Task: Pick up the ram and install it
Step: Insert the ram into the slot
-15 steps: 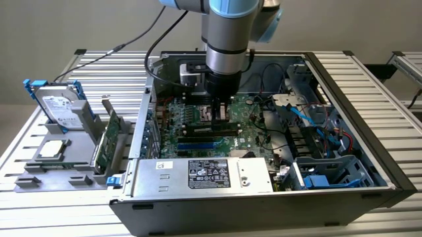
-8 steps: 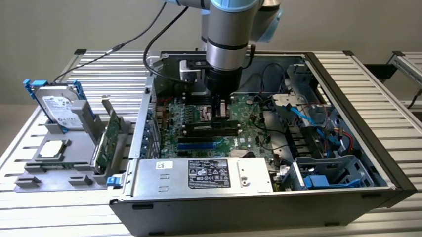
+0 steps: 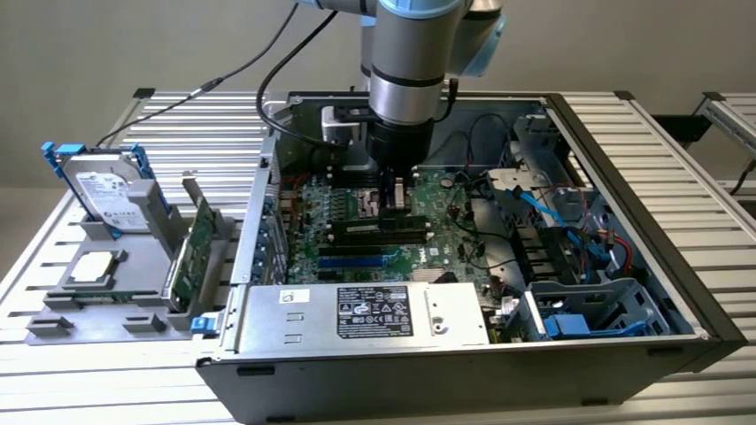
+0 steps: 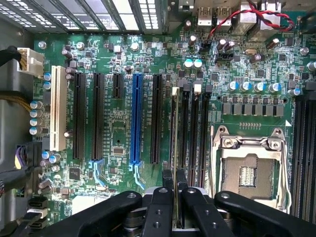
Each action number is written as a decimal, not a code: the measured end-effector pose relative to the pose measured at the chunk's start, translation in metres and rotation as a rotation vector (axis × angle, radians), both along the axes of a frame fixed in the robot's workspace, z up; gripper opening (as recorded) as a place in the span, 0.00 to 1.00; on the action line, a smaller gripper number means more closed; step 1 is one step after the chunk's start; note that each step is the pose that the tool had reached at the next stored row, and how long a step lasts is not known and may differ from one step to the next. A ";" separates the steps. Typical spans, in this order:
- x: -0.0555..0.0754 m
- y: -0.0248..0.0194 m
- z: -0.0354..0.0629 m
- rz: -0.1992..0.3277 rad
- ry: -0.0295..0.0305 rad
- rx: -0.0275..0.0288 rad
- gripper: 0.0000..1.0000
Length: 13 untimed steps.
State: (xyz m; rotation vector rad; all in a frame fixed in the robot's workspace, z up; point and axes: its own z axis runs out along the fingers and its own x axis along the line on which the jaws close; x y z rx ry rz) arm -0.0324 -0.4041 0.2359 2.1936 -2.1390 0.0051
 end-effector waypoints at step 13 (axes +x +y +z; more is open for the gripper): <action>0.002 0.0024 0.0028 0.000 0.0345 -0.0061 0.14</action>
